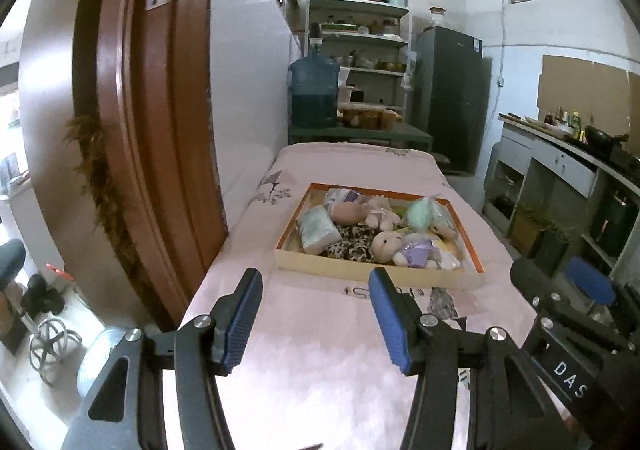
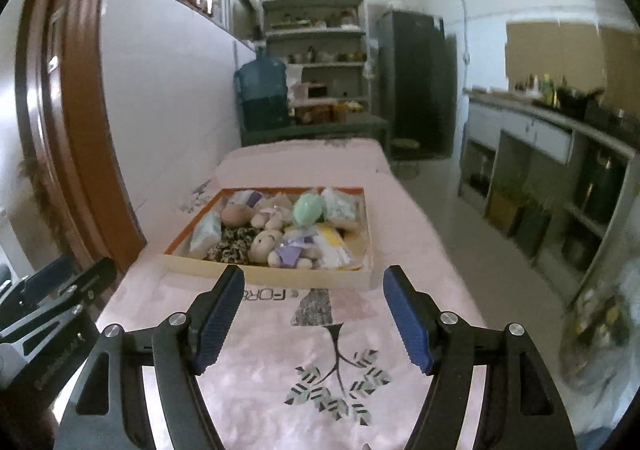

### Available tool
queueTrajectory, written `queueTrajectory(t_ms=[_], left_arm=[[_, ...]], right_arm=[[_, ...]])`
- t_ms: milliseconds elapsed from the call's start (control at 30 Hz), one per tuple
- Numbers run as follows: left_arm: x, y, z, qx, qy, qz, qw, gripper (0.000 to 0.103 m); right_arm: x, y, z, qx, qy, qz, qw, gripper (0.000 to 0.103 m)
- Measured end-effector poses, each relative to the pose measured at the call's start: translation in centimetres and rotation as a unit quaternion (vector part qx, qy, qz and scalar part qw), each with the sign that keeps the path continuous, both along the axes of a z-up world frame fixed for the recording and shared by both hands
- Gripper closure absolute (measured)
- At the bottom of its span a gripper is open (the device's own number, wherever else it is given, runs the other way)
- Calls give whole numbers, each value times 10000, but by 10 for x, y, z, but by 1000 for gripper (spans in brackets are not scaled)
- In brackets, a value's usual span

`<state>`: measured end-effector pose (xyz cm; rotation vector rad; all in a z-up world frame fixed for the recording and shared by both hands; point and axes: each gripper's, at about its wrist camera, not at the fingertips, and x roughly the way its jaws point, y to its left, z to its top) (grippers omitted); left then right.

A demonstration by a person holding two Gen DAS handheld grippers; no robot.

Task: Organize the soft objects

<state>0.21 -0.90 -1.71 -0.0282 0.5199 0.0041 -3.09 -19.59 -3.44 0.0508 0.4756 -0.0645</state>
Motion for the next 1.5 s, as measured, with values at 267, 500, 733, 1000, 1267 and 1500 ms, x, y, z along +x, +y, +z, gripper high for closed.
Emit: queueTrajectory(t_ms=[267,500,733,1000,1267,1500], left_arm=[[-3,12,-1,-77,58,103,9999,48],[-2,15,-4,-96,103,96,9999,48],[-1,14,-5,-70,109,87,9999,48],[0,14,-5,-77,116,83,9999,48],[0,14,-5,-67,116,83,9999,48],[0,14,-5,-70,136,81,9998,48]], right_arm=[[-8,10,6,-118,-81,97,9998,29],[-2,8,3,-42,18,114,9999,29],[1,8,1,8,67,156,9999,29],[1,7,1,14,59,168,9998,29],[3,8,0,23,71,179,9998,29],[4,8,1,26,88,201,9998,29]])
